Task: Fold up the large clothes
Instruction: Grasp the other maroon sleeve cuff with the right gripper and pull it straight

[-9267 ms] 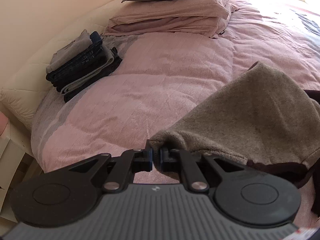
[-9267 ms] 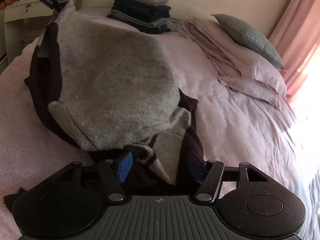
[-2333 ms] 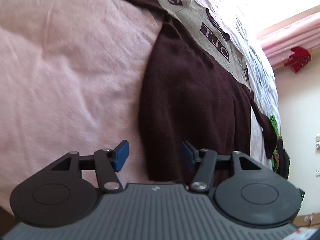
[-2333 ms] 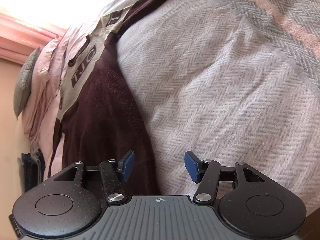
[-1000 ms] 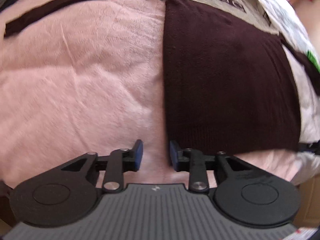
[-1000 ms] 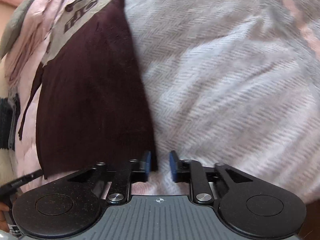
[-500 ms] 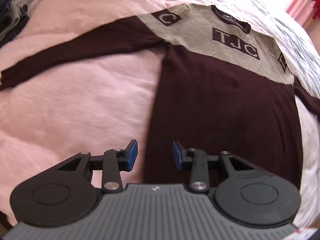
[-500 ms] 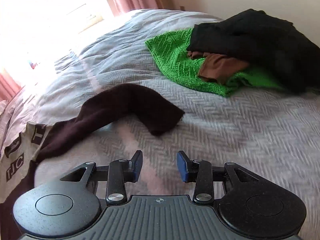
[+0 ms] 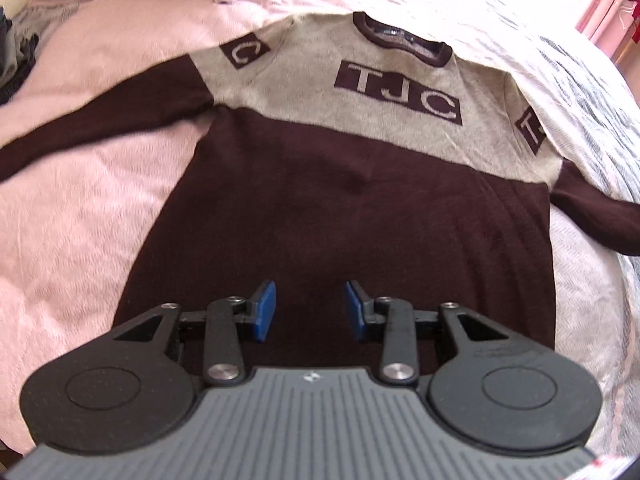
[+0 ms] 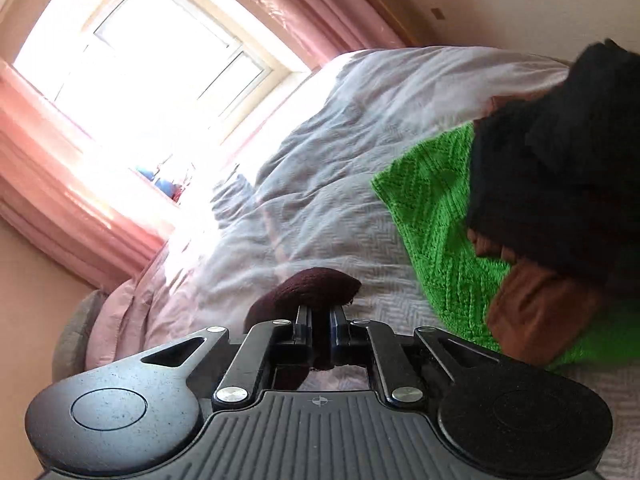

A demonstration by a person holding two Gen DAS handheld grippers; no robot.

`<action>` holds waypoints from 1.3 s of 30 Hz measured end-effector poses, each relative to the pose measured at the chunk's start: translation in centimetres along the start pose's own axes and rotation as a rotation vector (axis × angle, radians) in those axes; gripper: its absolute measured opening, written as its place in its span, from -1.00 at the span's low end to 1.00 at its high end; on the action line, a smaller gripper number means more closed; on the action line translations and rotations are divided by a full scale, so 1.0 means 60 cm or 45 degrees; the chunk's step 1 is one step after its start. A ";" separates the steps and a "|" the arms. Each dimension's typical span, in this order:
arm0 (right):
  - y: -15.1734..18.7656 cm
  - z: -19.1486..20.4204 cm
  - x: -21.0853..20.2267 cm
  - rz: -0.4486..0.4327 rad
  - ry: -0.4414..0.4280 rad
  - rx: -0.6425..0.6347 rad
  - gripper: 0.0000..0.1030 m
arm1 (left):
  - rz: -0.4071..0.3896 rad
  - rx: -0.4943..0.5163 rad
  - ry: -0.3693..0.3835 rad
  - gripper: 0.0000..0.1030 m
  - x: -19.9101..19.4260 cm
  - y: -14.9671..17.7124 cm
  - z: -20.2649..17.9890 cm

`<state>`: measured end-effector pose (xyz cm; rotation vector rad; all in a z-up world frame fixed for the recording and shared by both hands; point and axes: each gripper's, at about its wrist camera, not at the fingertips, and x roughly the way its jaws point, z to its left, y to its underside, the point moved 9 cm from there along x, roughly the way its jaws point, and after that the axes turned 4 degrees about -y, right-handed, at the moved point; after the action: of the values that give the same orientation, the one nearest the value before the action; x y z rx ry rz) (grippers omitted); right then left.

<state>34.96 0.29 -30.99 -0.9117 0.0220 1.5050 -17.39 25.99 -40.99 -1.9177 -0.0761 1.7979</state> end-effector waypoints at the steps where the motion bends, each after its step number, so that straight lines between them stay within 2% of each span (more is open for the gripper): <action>1: 0.002 0.001 -0.012 0.044 0.018 0.003 -0.93 | -0.001 -0.003 -0.011 -0.36 0.001 -0.002 -0.002; 3: 0.015 -0.017 -0.023 0.120 0.084 0.086 -0.93 | 0.007 -0.018 -0.022 -0.36 0.005 -0.004 -0.009; 6: 0.044 -0.083 0.003 0.224 0.193 0.351 -0.92 | 0.029 -0.018 -0.017 -0.36 0.018 0.000 -0.020; 8: 0.060 -0.134 0.029 0.244 0.254 0.550 -0.84 | 0.048 0.003 -0.002 -0.36 0.029 0.006 -0.026; 9: 0.066 -0.160 0.033 0.231 0.346 0.611 -0.77 | 0.058 0.015 0.004 -0.36 0.033 0.009 -0.030; 10: 0.068 -0.176 0.027 0.193 0.438 0.596 -0.63 | 0.065 0.035 0.008 -0.36 0.035 0.011 -0.033; 12: 0.071 -0.187 0.008 0.115 0.508 0.488 -0.48 | 0.059 0.067 0.007 -0.36 0.033 0.016 -0.036; 13: 0.081 -0.187 0.001 0.096 0.497 0.478 -0.44 | 0.062 0.077 0.007 -0.36 0.032 0.019 -0.036; 18: 0.136 -0.170 0.001 -0.005 0.288 0.573 -0.41 | 0.095 0.045 -0.012 -0.36 0.041 0.030 -0.024; 22: 0.154 -0.192 0.049 -0.091 0.193 0.726 -0.41 | 0.097 0.017 0.001 -0.36 0.046 0.030 -0.022; 23: 0.154 -0.195 0.060 -0.104 0.193 0.709 -0.48 | 0.094 0.025 0.005 -0.36 0.046 0.029 -0.023; 25: 0.146 -0.180 0.067 -0.114 0.222 0.602 -0.87 | 0.093 0.042 0.009 -0.36 0.047 0.030 -0.023; 27: 0.113 -0.134 0.051 -0.172 0.208 0.444 -0.87 | 0.089 0.053 0.006 -0.36 0.042 0.030 -0.022; 28: 0.094 -0.113 0.041 -0.175 0.232 0.390 -0.87 | 0.081 0.059 0.001 -0.36 0.039 0.030 -0.020; 29: 0.076 -0.103 0.034 -0.150 0.317 0.360 -0.86 | 0.076 0.063 -0.006 -0.36 0.037 0.030 -0.017; 30: 0.060 -0.096 0.034 -0.094 0.408 0.318 -0.84 | 0.075 0.064 -0.015 -0.36 0.036 0.031 -0.014; 31: 0.042 -0.087 0.041 -0.036 0.477 0.235 -0.63 | 0.076 0.064 -0.027 -0.36 0.036 0.032 -0.011; 32: 0.024 -0.073 0.047 -0.021 0.533 0.117 -0.24 | 0.076 0.061 -0.037 -0.36 0.036 0.034 -0.009; 33: 0.010 -0.051 0.054 -0.050 0.539 -0.011 -0.06 | 0.080 0.057 -0.040 -0.36 0.038 0.036 -0.007; 34: 0.006 -0.022 0.064 -0.066 0.457 -0.128 0.05 | 0.090 0.048 -0.042 -0.36 0.042 0.039 -0.006; 36: 0.033 0.021 0.096 0.033 0.279 -0.219 0.05 | 0.104 0.018 -0.024 -0.36 0.046 0.043 -0.008; 37: 0.051 0.030 0.109 0.086 0.258 -0.226 0.05 | 0.108 0.010 -0.006 -0.36 0.048 0.044 -0.011; 39: 0.096 0.020 0.120 0.120 0.355 -0.231 0.04 | 0.104 0.026 0.016 -0.36 0.047 0.046 -0.022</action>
<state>30.38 5.81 -36.92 -1.2776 0.1348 1.4728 -16.63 24.24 -44.65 -1.9432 0.0251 1.8324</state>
